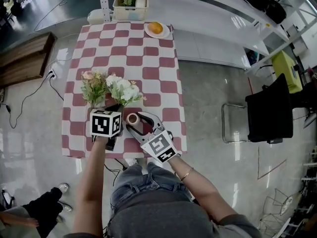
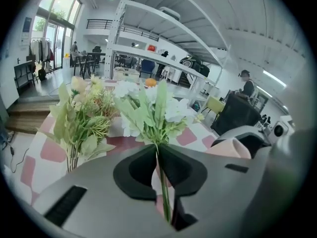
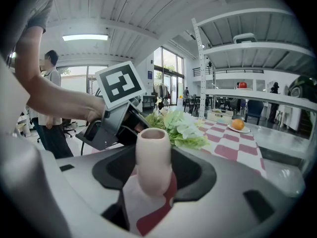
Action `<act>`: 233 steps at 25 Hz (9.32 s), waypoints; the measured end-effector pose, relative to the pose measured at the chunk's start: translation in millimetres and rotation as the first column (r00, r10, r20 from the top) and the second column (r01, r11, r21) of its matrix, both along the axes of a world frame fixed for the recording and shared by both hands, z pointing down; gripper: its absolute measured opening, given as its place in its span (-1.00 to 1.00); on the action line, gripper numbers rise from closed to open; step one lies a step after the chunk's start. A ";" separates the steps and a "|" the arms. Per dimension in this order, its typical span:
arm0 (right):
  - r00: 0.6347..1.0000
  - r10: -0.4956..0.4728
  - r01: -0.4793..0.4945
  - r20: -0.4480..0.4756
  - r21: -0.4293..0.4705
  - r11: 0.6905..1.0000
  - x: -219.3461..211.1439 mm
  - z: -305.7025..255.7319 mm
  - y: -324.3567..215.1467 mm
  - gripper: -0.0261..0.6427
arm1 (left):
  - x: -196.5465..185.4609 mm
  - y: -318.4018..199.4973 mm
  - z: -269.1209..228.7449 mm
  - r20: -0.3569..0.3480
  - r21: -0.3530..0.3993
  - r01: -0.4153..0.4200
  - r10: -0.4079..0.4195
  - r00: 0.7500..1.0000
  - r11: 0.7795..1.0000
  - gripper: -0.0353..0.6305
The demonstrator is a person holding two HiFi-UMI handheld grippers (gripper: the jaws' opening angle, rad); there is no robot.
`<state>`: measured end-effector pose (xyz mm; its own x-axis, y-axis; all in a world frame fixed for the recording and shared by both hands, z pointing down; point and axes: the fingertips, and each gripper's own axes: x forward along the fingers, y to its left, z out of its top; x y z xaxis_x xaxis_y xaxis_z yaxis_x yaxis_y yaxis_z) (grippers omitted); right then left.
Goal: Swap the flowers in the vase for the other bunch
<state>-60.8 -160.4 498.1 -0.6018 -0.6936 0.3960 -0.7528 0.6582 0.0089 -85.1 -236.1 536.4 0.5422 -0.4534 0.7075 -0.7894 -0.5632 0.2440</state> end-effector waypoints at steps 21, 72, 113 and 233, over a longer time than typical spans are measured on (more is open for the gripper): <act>1.000 -0.009 0.009 0.000 -0.001 1.000 -0.2 0.9 -0.4 -0.22 | 4.5 2.7 -127.6 -0.252 0.277 0.126 -0.055 0.966 0.953 -0.79; 1.000 -0.027 0.027 -0.007 -0.016 1.000 -0.1 2.4 0.7 -0.22 | 44.5 -23.5 -215.2 -0.415 0.565 0.297 -0.045 0.909 0.770 -0.79; 0.999 -0.036 0.036 -0.015 -0.018 0.999 0.3 1.5 1.7 -0.22 | 22.6 43.4 -148.3 -0.339 0.450 0.272 -0.119 0.933 0.851 -0.78; 0.948 0.292 -0.292 0.124 -0.019 0.956 51.6 -50.4 158.9 -0.89 | -67.3 222.4 -81.0 -0.271 0.311 0.290 -0.208 0.940 0.905 -0.83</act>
<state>-9.2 -1.5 447.7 -0.4171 -0.8463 0.3314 -0.9073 0.4092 -0.0970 -152.4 -13.7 455.5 0.5060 -0.7854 0.3565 -0.8611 -0.4361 0.2616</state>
